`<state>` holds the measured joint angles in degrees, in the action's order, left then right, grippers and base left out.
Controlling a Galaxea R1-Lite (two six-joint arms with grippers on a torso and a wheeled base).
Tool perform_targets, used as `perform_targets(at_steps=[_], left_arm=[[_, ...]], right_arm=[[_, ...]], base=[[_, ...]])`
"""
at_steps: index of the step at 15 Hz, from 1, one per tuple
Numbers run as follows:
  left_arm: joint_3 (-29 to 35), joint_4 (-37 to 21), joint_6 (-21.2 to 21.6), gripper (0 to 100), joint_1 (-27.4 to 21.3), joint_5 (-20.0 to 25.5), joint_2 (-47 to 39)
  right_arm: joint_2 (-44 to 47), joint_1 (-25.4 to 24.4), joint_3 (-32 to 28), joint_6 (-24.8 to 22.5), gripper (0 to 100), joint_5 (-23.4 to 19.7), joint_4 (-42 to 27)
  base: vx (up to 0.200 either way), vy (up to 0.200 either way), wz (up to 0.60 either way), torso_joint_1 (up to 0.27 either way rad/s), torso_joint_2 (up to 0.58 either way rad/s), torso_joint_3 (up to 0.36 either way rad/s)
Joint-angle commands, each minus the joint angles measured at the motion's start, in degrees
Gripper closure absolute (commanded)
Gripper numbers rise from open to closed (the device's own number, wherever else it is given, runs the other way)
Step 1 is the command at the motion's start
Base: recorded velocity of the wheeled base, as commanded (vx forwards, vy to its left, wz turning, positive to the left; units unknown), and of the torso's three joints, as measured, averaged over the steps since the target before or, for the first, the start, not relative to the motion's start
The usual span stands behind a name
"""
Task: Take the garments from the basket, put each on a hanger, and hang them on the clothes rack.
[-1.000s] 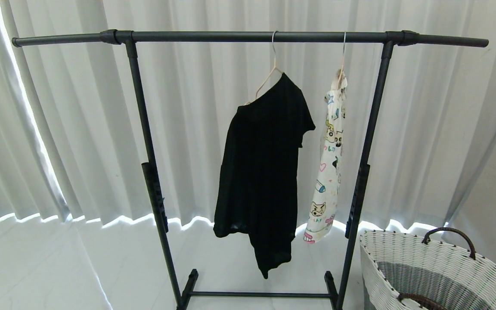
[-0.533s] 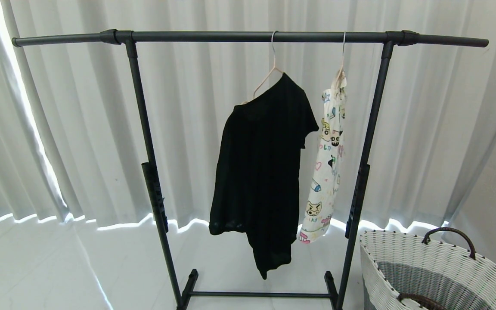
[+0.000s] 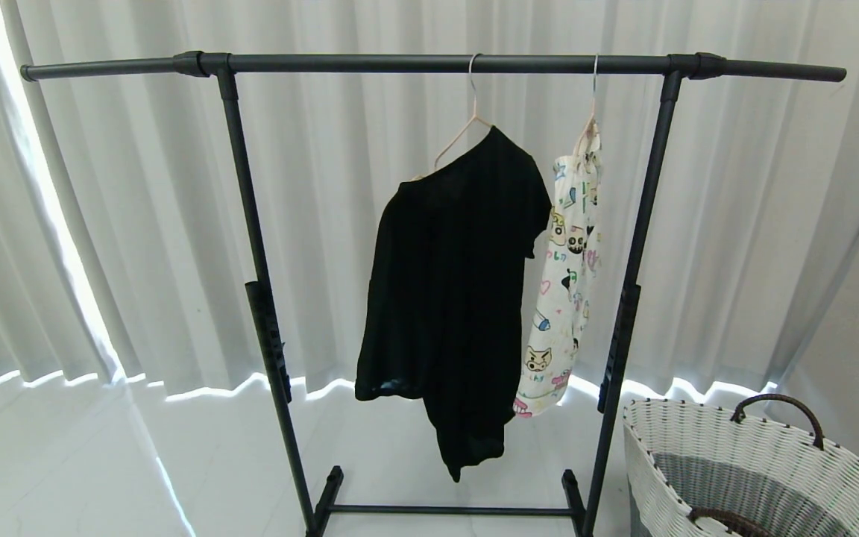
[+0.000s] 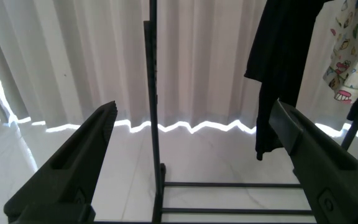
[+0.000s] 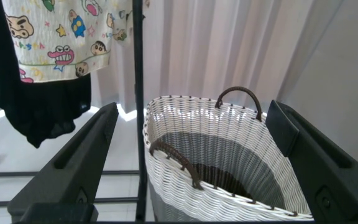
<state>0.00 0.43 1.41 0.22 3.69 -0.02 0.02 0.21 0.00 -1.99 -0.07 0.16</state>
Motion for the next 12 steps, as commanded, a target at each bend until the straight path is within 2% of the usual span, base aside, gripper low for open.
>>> perform_targets(at_steps=[1,12], left_arm=[[0.0,0.0,0.0,0,0.0,0.0,0.0],[0.0,0.0,0.0,0,0.0,0.0,0.0]], right_arm=[[0.0,0.0,0.0,0.0,0,0.0,0.0],[0.0,0.0,0.0,0.0,0,0.0,0.0]], base=[[0.0,0.0,0.0,0.0,0.0,0.0],[0.0,0.0,0.0,0.0,0.0,0.0]])
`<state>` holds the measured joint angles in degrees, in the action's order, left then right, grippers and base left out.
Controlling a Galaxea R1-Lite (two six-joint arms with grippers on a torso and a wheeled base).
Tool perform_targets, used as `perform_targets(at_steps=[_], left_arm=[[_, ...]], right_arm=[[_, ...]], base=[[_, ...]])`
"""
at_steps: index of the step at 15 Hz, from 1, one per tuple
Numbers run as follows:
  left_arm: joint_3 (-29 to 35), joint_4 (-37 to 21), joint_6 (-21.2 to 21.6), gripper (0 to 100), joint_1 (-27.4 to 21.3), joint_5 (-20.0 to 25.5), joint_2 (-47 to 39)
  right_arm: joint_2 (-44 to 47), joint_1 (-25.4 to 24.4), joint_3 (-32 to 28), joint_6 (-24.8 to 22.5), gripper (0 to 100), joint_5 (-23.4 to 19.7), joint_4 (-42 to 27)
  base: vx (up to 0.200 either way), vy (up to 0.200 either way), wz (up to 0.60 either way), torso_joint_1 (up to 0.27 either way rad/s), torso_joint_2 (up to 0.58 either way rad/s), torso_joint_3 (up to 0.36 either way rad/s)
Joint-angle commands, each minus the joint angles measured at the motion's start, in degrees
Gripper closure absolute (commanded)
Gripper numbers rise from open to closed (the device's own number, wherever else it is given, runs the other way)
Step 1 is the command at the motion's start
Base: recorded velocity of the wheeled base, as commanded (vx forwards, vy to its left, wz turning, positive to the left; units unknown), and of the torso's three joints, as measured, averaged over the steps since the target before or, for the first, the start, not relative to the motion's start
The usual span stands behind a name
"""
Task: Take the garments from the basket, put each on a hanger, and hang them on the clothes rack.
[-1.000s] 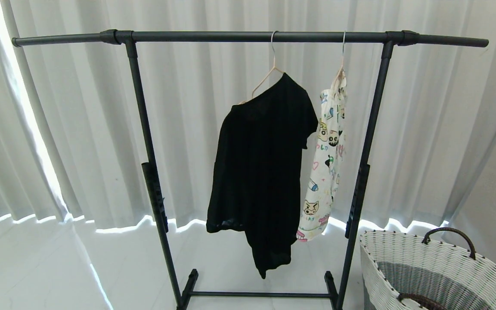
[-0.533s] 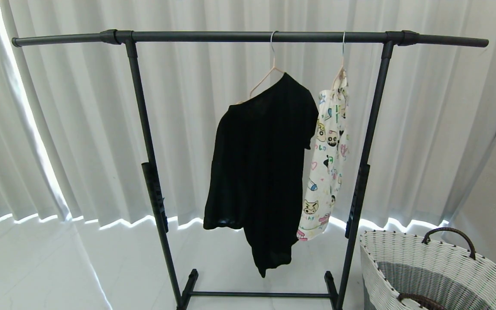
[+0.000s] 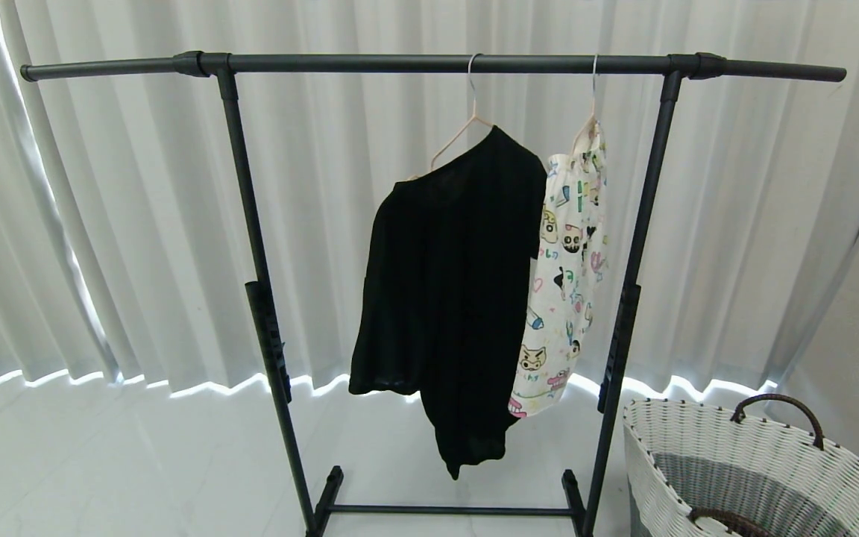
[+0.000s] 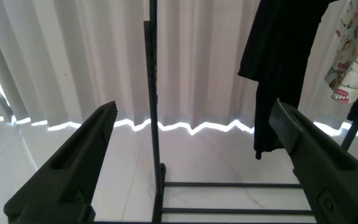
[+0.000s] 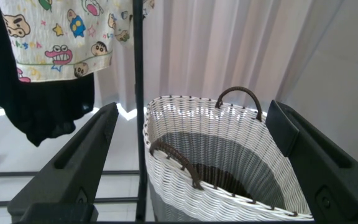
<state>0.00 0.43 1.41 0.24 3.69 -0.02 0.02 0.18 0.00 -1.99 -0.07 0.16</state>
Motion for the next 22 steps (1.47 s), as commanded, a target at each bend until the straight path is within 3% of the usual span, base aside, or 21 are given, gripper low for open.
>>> perform_targets(at_steps=[1,22], left_arm=[[0.0,0.0,0.0,0,0.0,0.0,0.0],[0.0,0.0,0.0,0,0.0,0.0,0.0]], right_arm=[[0.0,0.0,0.0,0.0,0,0.0,0.0],[0.0,0.0,0.0,0.1,0,0.0,0.0]], base=[[0.0,0.0,0.0,0.0,0.0,0.0],[0.0,0.0,0.0,0.0,0.0,0.0]])
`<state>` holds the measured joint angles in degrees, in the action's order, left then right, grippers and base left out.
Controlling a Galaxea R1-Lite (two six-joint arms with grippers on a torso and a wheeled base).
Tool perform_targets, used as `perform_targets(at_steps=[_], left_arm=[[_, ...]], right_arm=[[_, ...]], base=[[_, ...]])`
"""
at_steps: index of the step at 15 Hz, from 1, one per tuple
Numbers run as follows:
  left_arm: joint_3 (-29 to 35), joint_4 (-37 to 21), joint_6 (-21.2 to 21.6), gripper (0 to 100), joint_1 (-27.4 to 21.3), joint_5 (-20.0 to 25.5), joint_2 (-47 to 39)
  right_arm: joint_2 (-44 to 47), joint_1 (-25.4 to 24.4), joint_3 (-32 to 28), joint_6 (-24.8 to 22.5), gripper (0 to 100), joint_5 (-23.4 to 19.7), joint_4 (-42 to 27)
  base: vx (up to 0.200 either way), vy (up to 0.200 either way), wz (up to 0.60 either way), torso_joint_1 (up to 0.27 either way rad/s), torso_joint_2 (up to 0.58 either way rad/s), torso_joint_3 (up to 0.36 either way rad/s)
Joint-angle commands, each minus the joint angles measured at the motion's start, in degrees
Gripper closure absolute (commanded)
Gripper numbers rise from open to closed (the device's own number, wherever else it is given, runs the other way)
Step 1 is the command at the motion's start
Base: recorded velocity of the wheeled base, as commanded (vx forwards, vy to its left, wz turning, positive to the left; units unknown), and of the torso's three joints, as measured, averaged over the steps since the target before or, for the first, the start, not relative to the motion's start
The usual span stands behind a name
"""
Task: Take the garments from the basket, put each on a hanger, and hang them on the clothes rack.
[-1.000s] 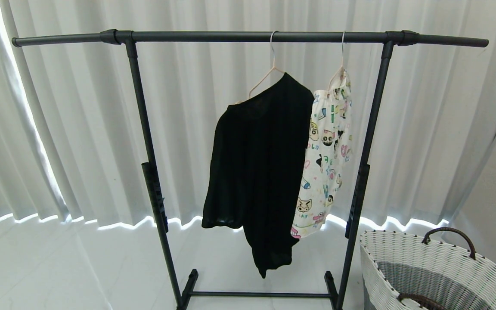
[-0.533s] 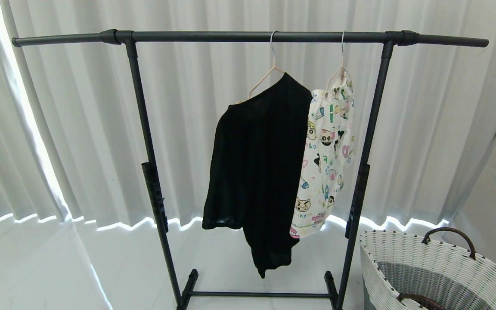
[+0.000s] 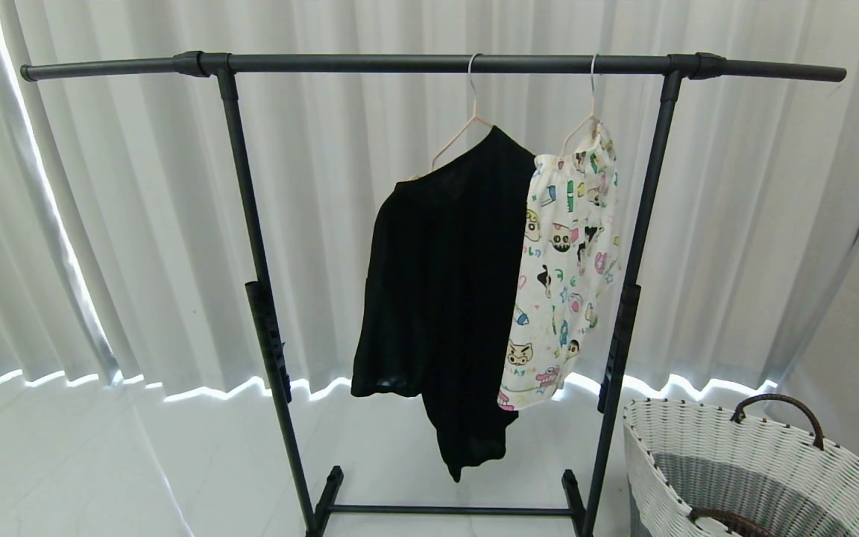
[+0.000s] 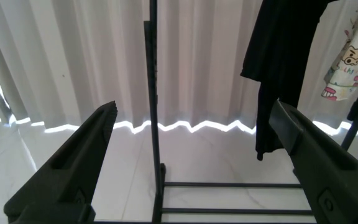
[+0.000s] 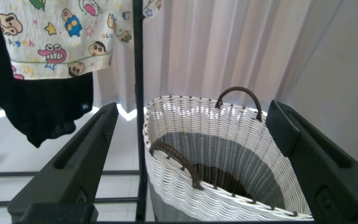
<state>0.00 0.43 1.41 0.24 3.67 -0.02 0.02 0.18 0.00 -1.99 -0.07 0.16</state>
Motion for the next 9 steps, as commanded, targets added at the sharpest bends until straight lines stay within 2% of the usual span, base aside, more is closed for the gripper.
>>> perform_targets(at_steps=[1,9], left_arm=[[0.0,0.0,0.0,0,0.0,0.0,0.0],[0.0,0.0,0.0,0,0.0,0.0,0.0]], right_arm=[[0.0,0.0,0.0,0.0,0,0.0,0.0],[0.0,0.0,0.0,-0.3,0,0.0,0.0]], base=[[0.0,0.0,0.0,0.0,0.0,0.0],[0.0,0.0,0.0,0.0,0.0,0.0]])
